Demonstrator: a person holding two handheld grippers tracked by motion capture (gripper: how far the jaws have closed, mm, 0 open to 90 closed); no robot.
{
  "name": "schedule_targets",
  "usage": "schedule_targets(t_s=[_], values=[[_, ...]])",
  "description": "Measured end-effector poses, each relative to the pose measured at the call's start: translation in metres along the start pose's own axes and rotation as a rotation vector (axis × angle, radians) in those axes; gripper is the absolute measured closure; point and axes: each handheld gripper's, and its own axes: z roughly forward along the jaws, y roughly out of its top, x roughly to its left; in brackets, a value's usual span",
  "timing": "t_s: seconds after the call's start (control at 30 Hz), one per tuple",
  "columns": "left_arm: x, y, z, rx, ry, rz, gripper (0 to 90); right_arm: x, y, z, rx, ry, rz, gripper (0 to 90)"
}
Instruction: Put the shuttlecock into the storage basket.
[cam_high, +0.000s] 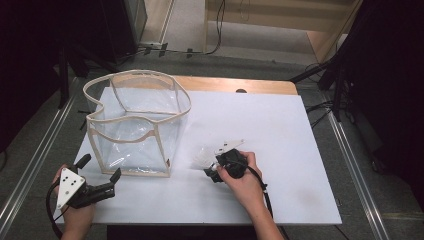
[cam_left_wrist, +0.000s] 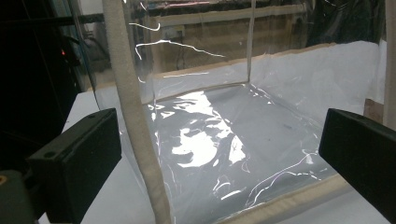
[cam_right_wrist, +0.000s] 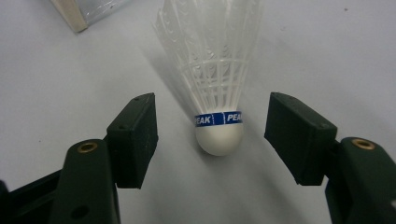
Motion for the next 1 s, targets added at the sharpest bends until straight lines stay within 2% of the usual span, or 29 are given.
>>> schedule_targets(t_s=[0.2, 0.5, 0.7, 1.0], values=[[-0.0001, 0.0000, -0.0001, 0.000, 0.000, 0.000, 0.0, 0.0002, -0.0012, 0.0028, 0.011, 0.002, -0.004, 39.1], [-0.0001, 0.0000, 0.0000, 0.000, 0.000, 0.000, 0.0, 0.0022, -0.0026, 0.0065, 0.022, -0.030, -0.005, 47.9], [-0.0001, 0.0000, -0.0001, 0.000, -0.001, 0.000, 0.0, 0.0039, -0.0018, 0.0103, 0.042, -0.058, -0.026, 61.9], [-0.0002, 0.0000, 0.0000, 0.000, -0.001, 0.000, 0.0, 0.0021, -0.0016, 0.0062, 0.036, -0.047, -0.013, 62.9]])
